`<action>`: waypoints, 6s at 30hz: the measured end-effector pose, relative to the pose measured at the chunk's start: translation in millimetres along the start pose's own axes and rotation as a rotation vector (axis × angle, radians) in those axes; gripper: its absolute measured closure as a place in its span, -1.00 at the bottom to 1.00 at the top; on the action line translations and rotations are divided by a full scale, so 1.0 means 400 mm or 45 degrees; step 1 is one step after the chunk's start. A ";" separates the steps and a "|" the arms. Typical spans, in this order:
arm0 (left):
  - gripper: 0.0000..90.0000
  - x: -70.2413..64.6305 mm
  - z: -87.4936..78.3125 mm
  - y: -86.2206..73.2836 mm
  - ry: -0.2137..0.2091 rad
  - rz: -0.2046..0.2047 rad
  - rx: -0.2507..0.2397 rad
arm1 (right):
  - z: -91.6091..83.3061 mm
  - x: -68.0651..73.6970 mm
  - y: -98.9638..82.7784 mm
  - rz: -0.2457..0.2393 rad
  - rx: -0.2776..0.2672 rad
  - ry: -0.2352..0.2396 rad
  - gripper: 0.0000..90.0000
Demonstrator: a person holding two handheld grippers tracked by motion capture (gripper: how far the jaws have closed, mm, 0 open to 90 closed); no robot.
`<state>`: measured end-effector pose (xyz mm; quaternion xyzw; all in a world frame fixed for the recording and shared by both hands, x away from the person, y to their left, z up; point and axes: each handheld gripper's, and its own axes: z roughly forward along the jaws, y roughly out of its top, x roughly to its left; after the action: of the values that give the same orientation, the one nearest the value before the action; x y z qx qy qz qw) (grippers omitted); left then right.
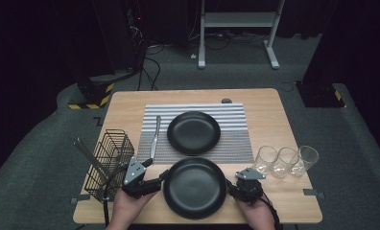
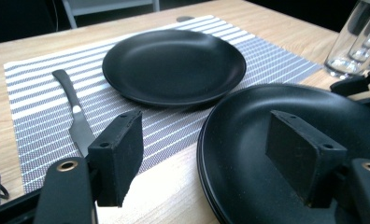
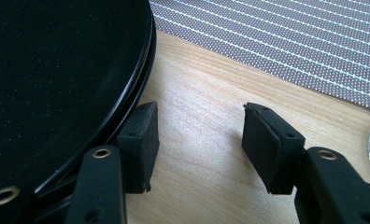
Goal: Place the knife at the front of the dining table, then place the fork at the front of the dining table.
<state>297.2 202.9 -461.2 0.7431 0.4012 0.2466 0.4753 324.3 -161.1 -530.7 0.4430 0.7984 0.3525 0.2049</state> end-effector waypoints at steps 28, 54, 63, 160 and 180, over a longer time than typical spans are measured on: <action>-0.07 -0.002 -0.091 0.054 0.049 0.004 -0.089 | 0.000 0.000 0.000 0.001 0.000 -0.002 0.01; 0.21 0.061 -0.184 0.082 0.143 -0.087 -0.186 | 0.000 0.001 0.000 0.002 0.000 -0.004 0.01; 0.28 0.096 -0.216 0.083 0.224 -0.126 -0.195 | 0.000 0.001 0.000 0.002 0.000 -0.005 0.01; 0.44 0.218 -0.055 0.202 0.416 -0.188 0.118 | -0.001 -0.001 -0.001 0.007 -0.001 0.009 0.01; 0.81 0.219 -0.071 0.214 0.463 -0.161 0.085 | -0.001 -0.002 -0.001 0.007 -0.001 0.012 0.02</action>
<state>355.7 271.0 -373.1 0.6749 0.5344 0.3330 0.3847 324.2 -162.0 -530.6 0.4432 0.7981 0.3555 0.2003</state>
